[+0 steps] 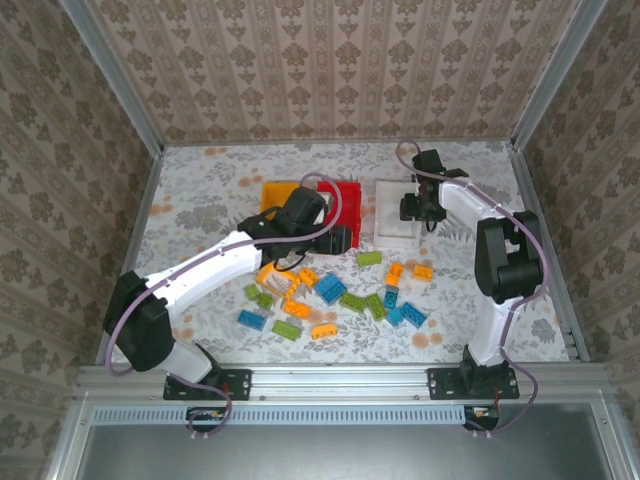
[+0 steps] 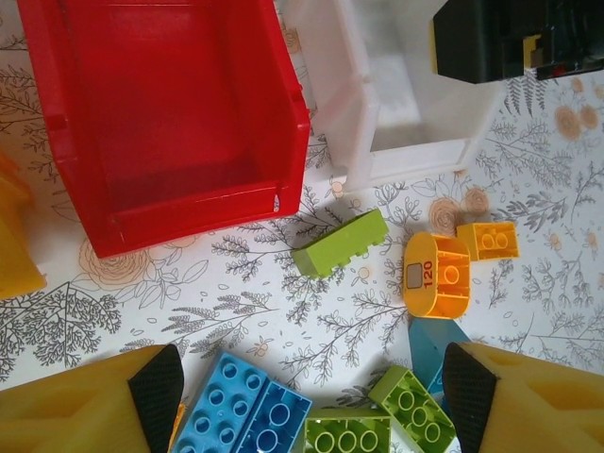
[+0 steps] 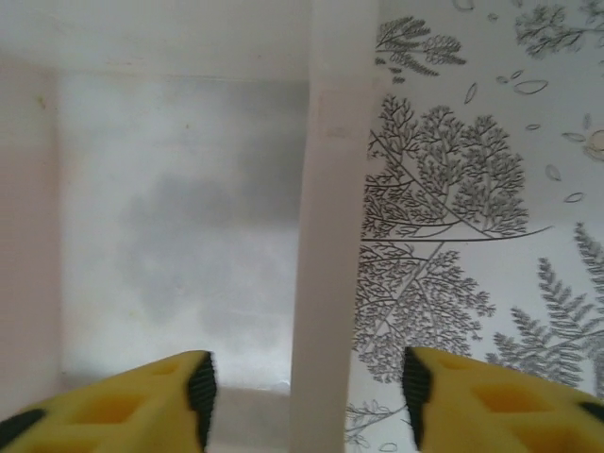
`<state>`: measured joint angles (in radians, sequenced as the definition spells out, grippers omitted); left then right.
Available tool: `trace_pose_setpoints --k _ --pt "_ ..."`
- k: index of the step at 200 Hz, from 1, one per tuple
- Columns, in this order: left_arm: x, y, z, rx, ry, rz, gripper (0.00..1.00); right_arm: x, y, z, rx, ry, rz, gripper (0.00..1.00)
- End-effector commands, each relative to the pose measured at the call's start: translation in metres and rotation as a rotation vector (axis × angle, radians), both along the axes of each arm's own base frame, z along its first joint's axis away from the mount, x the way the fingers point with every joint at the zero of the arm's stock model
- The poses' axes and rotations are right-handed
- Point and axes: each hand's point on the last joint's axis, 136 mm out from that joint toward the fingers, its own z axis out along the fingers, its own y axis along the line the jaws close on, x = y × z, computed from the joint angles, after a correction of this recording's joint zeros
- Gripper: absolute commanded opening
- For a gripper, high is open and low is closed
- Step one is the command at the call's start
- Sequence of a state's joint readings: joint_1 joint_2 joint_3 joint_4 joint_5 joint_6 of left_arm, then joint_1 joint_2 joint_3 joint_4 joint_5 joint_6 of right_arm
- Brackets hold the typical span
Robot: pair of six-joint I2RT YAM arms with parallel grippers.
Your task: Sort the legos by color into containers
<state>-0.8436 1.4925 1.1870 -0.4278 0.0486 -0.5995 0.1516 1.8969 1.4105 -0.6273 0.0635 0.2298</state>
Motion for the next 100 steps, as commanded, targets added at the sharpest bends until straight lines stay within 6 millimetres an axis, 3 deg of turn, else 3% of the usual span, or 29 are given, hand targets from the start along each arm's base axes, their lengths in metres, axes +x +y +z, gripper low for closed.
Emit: trace_pose_setpoints --k 1,23,56,74,100 --pt "0.002 -0.004 0.018 -0.012 -0.04 0.018 0.77 -0.017 -0.015 0.047 -0.037 -0.091 -0.103 0.65" --pt "-0.009 -0.005 0.019 -0.034 -0.058 0.008 0.78 -0.057 -0.011 0.063 0.017 -0.103 -0.248 0.65" --pt "-0.04 -0.006 0.033 -0.093 -0.158 -0.048 0.79 -0.119 0.028 0.041 0.096 -0.056 -0.314 0.64" --pt "-0.056 -0.002 0.039 -0.118 -0.224 -0.068 0.8 -0.134 0.042 0.021 0.164 -0.023 -0.355 0.66" --pt "-0.067 0.007 0.03 -0.141 -0.235 -0.053 0.81 -0.143 0.053 -0.009 0.196 0.051 -0.392 0.68"
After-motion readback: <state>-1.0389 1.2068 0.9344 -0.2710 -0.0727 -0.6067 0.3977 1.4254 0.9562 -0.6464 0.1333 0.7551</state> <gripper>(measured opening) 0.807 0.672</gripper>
